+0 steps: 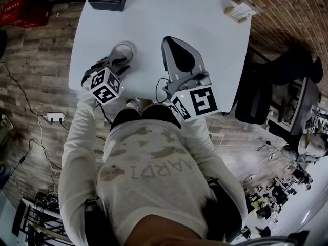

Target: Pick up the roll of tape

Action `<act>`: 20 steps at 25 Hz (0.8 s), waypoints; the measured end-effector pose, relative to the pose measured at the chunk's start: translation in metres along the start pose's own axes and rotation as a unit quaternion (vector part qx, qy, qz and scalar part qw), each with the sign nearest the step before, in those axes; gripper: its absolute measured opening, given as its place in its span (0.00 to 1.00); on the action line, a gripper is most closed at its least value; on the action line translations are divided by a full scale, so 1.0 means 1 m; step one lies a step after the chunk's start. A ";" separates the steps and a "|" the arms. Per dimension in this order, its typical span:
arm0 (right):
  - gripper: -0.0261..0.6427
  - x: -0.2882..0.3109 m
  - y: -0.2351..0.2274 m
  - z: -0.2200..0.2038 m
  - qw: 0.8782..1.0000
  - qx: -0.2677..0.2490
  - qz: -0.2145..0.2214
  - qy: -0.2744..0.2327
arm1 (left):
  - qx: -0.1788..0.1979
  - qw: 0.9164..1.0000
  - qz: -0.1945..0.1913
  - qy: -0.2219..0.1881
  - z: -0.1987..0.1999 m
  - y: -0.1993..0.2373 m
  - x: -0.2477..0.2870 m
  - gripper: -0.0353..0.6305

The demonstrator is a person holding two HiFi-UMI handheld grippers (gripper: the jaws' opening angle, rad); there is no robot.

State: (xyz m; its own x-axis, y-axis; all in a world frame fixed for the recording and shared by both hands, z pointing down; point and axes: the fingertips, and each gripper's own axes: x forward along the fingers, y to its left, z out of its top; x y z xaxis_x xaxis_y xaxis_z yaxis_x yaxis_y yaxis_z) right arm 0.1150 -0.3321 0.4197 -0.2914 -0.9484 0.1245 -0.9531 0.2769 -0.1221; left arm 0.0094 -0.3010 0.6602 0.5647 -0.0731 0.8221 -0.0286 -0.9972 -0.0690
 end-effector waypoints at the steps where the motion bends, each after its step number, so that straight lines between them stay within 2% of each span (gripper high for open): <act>1: 0.06 0.000 -0.001 -0.001 1.000 0.001 0.000 0.000 | -0.001 1.000 0.001 0.001 0.000 0.001 0.000 0.21; 6: 0.06 0.001 0.001 -0.001 1.000 -0.001 0.003 -0.001 | 0.001 1.000 -0.001 0.006 -0.001 0.000 -0.001 0.15; 9: 0.06 0.002 0.003 0.001 1.000 -0.004 0.007 -0.001 | -0.026 1.000 0.008 -0.003 0.000 0.000 -0.003 0.13; 12: 0.06 0.001 0.004 0.001 1.000 -0.004 0.011 0.000 | -0.069 0.997 0.027 -0.025 0.005 0.002 -0.011 0.13; 14: 0.06 0.001 0.006 0.003 1.000 -0.005 0.013 -0.001 | -0.104 0.992 0.043 -0.052 0.012 0.007 -0.022 0.13; 17: 0.06 0.000 0.012 0.004 1.000 -0.009 0.018 -0.003 | -0.159 0.981 0.062 -0.098 0.022 0.014 -0.043 0.13; 20: 0.06 -0.002 0.017 0.006 1.000 -0.014 0.022 -0.005 | -0.190 0.969 0.084 -0.136 0.034 0.021 -0.068 0.13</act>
State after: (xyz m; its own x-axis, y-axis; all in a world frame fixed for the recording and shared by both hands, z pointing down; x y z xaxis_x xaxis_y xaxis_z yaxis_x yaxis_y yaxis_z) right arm 0.0997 -0.3270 0.4111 -0.3322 -0.9368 0.1102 -0.9414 0.3221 -0.0996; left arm -0.0021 -0.3164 0.5837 0.7202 -0.2802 0.6346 -0.4119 -0.9088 0.0662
